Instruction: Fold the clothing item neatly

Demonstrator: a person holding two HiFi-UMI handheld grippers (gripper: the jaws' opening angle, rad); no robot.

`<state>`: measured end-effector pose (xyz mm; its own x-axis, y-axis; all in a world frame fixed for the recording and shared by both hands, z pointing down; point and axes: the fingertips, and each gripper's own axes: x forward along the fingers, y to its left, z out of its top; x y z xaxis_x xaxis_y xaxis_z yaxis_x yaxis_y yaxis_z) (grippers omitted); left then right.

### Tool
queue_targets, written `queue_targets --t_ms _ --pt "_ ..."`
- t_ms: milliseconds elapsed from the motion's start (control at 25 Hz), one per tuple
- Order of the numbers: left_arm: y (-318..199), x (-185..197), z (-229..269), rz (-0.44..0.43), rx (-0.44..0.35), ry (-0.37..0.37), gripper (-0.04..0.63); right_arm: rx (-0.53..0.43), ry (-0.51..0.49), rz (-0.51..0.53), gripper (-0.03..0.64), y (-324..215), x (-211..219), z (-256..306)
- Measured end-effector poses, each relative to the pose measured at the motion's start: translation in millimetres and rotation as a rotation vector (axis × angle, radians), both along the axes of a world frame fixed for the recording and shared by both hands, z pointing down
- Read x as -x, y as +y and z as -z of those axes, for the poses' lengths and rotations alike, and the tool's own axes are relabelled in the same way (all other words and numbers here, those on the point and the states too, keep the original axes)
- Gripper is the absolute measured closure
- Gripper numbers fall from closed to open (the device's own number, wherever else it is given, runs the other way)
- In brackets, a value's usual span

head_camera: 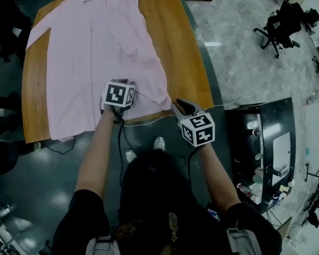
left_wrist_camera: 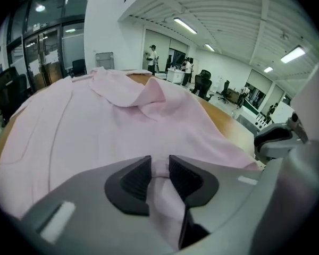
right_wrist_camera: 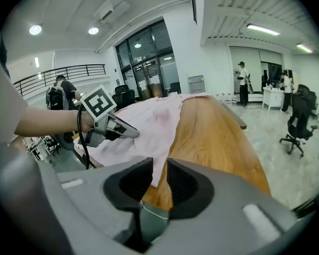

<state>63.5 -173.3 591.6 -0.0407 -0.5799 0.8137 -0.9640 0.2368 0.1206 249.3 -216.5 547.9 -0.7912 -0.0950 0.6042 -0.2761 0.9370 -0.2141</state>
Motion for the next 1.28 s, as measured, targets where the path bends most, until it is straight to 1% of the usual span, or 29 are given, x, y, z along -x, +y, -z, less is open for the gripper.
queue_targets --t_ms 40,80,120,240,320,520,680,840,1000,1040,1120,1160,1280 --pt "1 0 2 -0.001 0.000 0.008 0.500 0.004 0.007 -0.014 0.534 -2 -4 -3" --pt "4 0 6 -0.005 -0.001 -0.002 0.533 0.010 0.013 -0.028 0.534 -4 -7 -6" --pt "7 -1 12 -0.007 -0.010 -0.018 0.537 0.016 0.020 -0.039 0.535 -4 -10 -9" --pt "18 -5 36 0.006 -0.074 -0.045 0.537 0.035 0.035 -0.053 0.534 0 -12 -15" --pt "32 -7 49 0.016 -0.093 -0.065 0.537 0.049 0.043 -0.058 0.534 5 -9 -19" --pt "80 -6 53 0.069 -0.079 -0.089 0.537 0.078 0.050 -0.090 0.534 7 -4 -27" --pt "115 -4 48 0.123 -0.056 -0.078 0.537 0.105 0.053 -0.110 0.531 3 6 -28" --pt "144 -3 39 0.173 -0.031 -0.063 0.537 0.133 0.090 -0.090 0.522 10 20 -31" --pt "164 -5 33 0.198 -0.013 -0.057 0.536 0.131 0.153 -0.057 0.522 23 23 -40" --pt "168 -5 32 0.201 -0.010 -0.054 0.535 0.126 0.163 -0.049 0.529 25 23 -40" --pt "175 -5 29 0.206 -0.006 -0.049 0.535 0.117 0.163 -0.029 0.586 30 25 -35" --pt "178 -4 29 0.210 -0.007 -0.048 0.534 0.112 0.156 -0.023 0.600 33 26 -31" --pt "184 -3 29 0.224 -0.013 -0.051 0.534 0.096 0.133 -0.029 0.601 40 23 -16"
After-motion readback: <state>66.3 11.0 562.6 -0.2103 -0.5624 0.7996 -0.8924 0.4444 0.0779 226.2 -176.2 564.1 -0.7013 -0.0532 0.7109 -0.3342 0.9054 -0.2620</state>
